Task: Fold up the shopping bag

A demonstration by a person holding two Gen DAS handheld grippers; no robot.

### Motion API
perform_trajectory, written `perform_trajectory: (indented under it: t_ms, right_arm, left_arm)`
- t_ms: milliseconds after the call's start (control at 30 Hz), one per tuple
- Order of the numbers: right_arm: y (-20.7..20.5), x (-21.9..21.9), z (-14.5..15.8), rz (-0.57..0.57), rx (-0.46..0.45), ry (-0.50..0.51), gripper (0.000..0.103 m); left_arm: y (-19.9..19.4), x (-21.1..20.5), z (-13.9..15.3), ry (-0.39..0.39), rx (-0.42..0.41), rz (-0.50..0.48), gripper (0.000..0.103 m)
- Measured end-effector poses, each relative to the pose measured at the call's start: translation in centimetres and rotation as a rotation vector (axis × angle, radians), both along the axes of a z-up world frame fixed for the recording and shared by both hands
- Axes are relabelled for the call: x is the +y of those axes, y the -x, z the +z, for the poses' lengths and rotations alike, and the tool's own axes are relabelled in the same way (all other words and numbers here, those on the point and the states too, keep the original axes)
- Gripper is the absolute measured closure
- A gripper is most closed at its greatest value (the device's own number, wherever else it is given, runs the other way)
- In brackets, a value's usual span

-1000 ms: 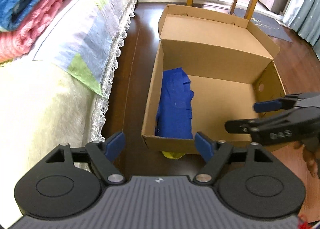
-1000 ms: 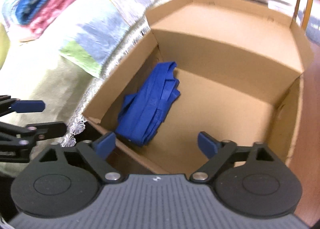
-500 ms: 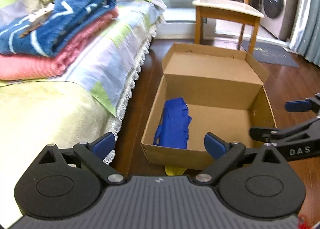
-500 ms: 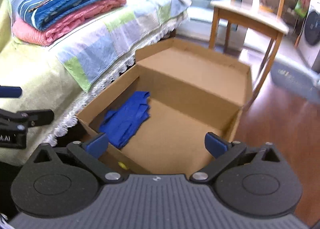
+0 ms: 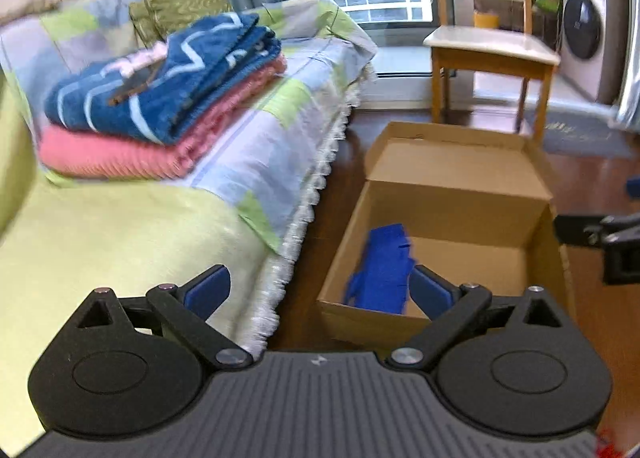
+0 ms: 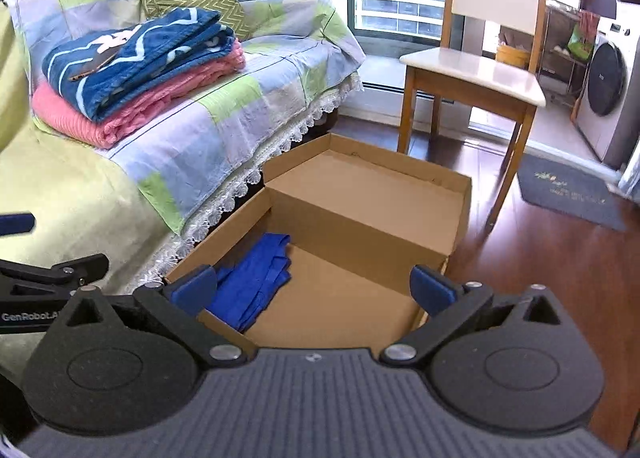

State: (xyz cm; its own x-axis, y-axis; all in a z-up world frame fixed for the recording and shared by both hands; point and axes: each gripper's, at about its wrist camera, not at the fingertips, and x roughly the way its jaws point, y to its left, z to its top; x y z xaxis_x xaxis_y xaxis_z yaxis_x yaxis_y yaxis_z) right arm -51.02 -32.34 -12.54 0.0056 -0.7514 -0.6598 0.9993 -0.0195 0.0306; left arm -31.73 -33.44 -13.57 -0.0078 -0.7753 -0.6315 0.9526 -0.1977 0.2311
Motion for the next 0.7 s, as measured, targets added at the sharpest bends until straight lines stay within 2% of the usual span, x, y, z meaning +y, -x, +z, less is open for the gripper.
perform_trajectory:
  t_ms: [100, 233, 433, 700]
  right_arm:
    - [-0.7, -0.4, 0.3, -0.019, 0.071, -0.029, 0.001]
    - [-1.3, 0.0, 0.9, -0.024, 0.117, 0.012, 0.001]
    - [-0.9, 0.1, 0.5, -0.017, 0.029, -0.002, 0.001]
    - [-1.0, -1.1, -1.7, -0.036, -0.036, -0.123, 0.001]
  left_arm:
    - [0.6, 0.3, 0.5, 0.035, -0.035, 0.021, 0.003]
    - [0.6, 0.5, 1.3, 0.04, 0.01, 0.016, 0.001]
    - [0.0, 0.3, 1.6, -0.001, 0.064, 0.033, 0.001]
    - [-0.6, -0.3, -0.1, -0.052, 0.033, 0.049, 0.001]
